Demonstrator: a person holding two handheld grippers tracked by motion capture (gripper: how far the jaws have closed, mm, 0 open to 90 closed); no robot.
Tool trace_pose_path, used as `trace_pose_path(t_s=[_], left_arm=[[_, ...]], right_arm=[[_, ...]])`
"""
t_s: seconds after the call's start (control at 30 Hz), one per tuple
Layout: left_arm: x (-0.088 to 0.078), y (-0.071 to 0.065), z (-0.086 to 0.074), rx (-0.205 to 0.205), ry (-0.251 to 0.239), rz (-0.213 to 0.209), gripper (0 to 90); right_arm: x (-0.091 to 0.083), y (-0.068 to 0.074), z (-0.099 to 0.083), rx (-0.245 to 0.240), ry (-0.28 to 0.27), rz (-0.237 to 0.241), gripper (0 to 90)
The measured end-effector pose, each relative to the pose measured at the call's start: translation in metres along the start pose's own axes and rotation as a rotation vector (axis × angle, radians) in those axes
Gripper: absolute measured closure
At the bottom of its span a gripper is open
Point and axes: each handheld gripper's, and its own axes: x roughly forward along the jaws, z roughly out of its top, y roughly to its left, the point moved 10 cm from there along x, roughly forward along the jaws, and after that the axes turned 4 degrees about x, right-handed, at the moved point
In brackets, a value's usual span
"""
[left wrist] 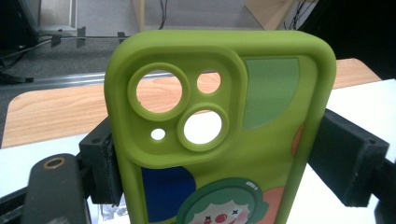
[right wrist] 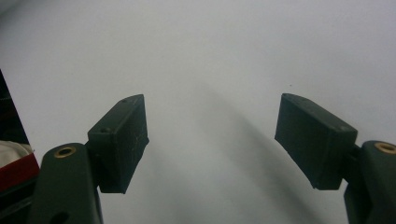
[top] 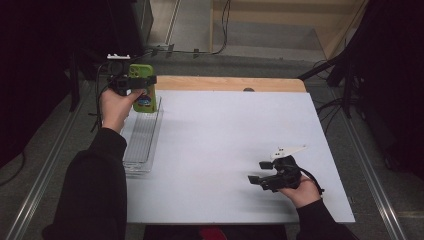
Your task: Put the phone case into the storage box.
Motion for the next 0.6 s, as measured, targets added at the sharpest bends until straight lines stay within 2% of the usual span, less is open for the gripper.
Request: trace_pose_path(t_s=[0.1,0.4,0.53,0.6], left_arm=[[0.004,0.003,0.001,-0.025,-0.017,-0.023,17.2],[0.018,0.013,-0.004,-0.003,-0.012,0.028,17.1],[0.023,0.016,-0.008,-0.02,-0.008,0.018,17.0],[0.026,0.018,-0.01,-0.009,-0.009,0.032,17.0]], right_arm=[[-0.001,0.001,0.0,0.004,-0.004,0.003,23.6],[0.0,0.002,-0.003,0.003,0.004,-0.004,23.6],[0.0,0.003,-0.003,0.006,0.004,0.001,23.6],[0.0,0.003,-0.003,0.007,0.002,0.001,23.6]])
